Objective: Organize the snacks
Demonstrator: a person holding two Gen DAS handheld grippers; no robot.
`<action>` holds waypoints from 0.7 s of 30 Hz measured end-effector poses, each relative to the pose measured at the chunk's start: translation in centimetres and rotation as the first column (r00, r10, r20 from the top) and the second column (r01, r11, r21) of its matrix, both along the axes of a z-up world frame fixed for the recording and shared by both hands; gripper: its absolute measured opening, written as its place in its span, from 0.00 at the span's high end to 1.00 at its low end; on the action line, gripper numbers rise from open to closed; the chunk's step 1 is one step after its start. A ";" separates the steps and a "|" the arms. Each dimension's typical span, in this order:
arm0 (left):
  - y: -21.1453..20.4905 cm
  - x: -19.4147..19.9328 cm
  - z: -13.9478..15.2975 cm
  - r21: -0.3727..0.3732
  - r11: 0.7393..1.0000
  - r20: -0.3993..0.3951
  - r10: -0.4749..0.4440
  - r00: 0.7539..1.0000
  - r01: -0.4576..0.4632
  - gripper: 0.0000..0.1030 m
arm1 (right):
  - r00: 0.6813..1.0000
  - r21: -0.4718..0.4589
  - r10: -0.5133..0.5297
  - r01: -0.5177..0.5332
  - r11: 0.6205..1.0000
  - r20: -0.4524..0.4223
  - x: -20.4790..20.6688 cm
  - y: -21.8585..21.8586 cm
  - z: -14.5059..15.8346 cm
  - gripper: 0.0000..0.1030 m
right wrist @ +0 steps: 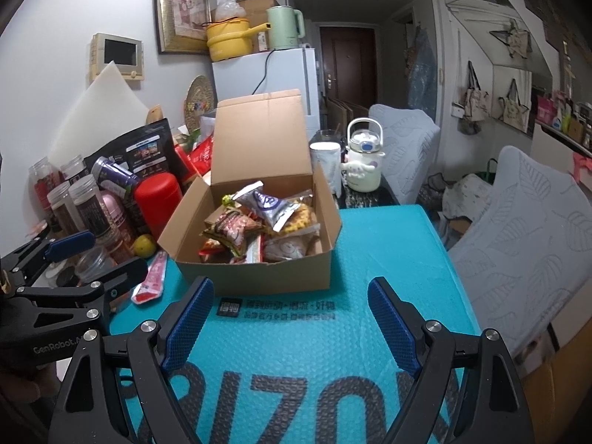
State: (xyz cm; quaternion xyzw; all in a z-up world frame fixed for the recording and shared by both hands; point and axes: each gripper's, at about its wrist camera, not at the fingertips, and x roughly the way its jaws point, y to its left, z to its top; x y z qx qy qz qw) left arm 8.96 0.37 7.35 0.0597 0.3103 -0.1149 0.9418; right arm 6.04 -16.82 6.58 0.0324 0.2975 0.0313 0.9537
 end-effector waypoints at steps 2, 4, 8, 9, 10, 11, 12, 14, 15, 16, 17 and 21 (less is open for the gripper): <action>0.1 -0.1 0.1 -0.001 1.000 0.002 -0.003 1.000 0.003 0.12 | 1.000 0.000 0.000 0.000 1.000 0.001 -0.1 0.1 0.1 0.16; 0.2 -0.2 0.1 -0.007 1.000 0.002 -0.005 1.000 0.005 0.12 | 1.000 -0.004 -0.001 0.001 1.000 0.006 -0.3 0.3 0.2 0.16; 0.4 -0.2 -0.1 -0.010 1.000 -0.003 -0.006 1.000 0.006 0.12 | 1.000 -0.017 0.003 -0.003 1.000 0.006 -0.4 0.8 0.3 0.16; 0.4 -0.2 -0.2 -0.008 1.000 -0.005 -0.003 1.000 0.003 0.12 | 1.000 -0.017 0.003 -0.003 1.000 0.005 -0.5 0.8 0.2 0.16; 0.5 -0.2 -0.3 -0.008 1.000 -0.006 -0.004 1.000 0.004 0.12 | 1.000 -0.016 0.005 -0.005 1.000 0.005 -0.5 0.9 0.2 0.16; 0.6 -0.2 -0.3 -0.012 1.000 -0.009 -0.006 1.000 0.006 0.12 | 1.000 -0.015 0.008 -0.008 1.000 0.005 -0.5 0.9 0.2 0.16; 0.7 -0.2 -0.3 -0.019 1.000 -0.012 -0.009 1.000 0.008 0.12 | 1.000 -0.015 0.007 -0.007 1.000 0.002 -0.5 1.0 0.2 0.16; 0.9 -0.2 -0.3 -0.024 1.000 -0.013 -0.008 1.000 0.008 0.12 | 1.000 -0.016 0.008 -0.008 1.000 0.001 -0.6 1.1 0.1 0.16; 0.9 -0.3 -0.3 -0.022 1.000 -0.011 -0.006 1.000 0.006 0.12 | 1.000 -0.015 0.011 -0.011 1.000 0.002 -0.7 1.1 0.1 0.17; 0.8 -0.4 -0.3 -0.020 1.000 -0.011 -0.003 1.000 0.003 0.12 | 1.000 -0.012 0.013 -0.013 1.000 0.003 -0.7 1.2 0.2 0.16; 0.9 -0.4 -0.3 -0.018 1.000 -0.013 0.000 1.000 -0.001 0.12 | 1.000 -0.010 0.015 -0.015 1.000 0.006 -0.8 1.2 0.2 0.16; 1.1 -0.6 -0.3 -0.029 1.000 -0.016 0.001 1.000 -0.001 0.12 | 1.000 0.002 0.027 -0.027 1.000 0.011 -1.0 1.2 0.1 0.16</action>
